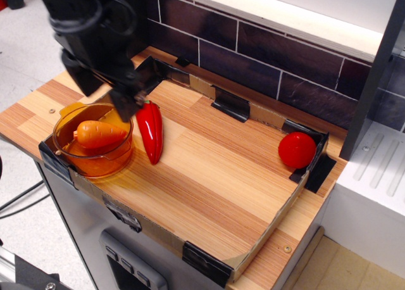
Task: Take carrot out of pot
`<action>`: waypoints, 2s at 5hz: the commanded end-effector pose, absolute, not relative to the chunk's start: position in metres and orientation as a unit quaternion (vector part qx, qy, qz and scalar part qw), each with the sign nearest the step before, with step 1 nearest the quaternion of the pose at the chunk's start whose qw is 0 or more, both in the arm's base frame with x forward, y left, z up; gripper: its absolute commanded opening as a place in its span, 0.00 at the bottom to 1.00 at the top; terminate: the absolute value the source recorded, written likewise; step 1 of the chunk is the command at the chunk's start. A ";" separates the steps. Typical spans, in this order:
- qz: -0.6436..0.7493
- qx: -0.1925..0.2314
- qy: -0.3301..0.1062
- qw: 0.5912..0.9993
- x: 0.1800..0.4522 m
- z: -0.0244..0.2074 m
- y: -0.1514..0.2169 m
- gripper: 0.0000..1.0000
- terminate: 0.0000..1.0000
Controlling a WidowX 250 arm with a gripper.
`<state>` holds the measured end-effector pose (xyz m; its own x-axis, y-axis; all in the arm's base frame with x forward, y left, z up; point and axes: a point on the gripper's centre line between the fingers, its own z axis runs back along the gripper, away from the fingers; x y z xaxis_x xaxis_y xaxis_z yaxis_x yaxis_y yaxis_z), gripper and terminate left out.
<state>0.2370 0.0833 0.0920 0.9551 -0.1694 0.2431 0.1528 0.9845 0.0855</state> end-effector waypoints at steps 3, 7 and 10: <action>-0.162 0.054 -0.059 0.983 0.243 0.057 0.118 1.00 0.00; -0.172 0.058 -0.041 0.983 0.240 0.026 0.115 1.00 0.00; -0.165 0.060 -0.029 0.984 0.240 0.015 0.114 1.00 0.00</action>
